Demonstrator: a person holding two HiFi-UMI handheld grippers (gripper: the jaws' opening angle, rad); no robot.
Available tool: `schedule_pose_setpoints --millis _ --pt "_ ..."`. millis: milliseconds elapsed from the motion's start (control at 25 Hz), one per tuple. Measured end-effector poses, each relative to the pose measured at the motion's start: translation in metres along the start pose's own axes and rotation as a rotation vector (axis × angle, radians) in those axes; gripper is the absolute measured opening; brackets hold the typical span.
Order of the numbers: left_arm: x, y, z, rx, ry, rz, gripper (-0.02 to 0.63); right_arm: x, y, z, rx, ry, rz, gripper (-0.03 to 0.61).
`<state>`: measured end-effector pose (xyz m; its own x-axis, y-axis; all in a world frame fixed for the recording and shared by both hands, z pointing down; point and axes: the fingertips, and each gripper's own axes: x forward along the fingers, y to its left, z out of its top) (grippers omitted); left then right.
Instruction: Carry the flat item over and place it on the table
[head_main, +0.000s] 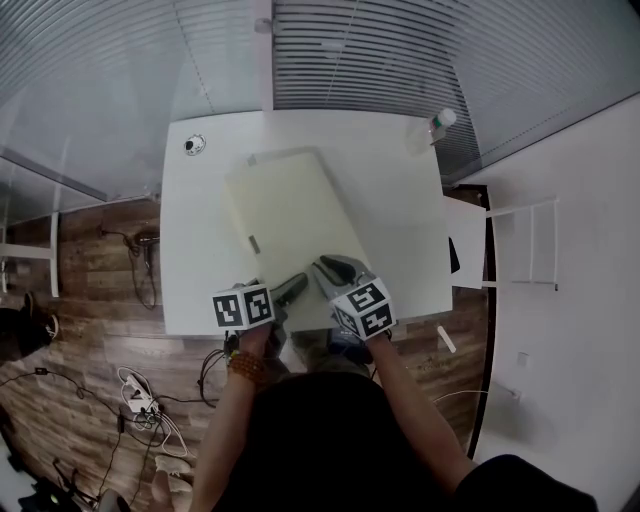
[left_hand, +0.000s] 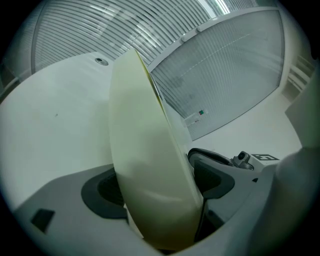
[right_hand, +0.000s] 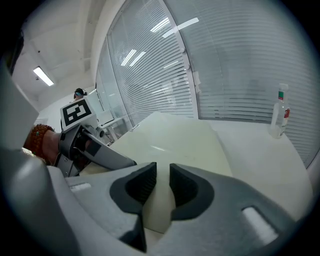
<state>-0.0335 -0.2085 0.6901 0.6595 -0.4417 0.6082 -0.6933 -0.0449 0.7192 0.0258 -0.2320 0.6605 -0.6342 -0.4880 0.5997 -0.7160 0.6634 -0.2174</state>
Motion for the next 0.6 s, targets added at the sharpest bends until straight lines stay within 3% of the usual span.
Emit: schedule_pose_setpoints --millis 320,600 --pt "-0.009 0.005 -0.016 -0.023 0.067 -0.028 0.428 0.002 0.01 -0.004 -0.01 0.021 0.024 0.081" --pt "-0.019 0.018 -0.025 -0.069 0.057 -0.028 0.428 0.013 0.024 -0.005 -0.038 0.051 0.059 0.081"
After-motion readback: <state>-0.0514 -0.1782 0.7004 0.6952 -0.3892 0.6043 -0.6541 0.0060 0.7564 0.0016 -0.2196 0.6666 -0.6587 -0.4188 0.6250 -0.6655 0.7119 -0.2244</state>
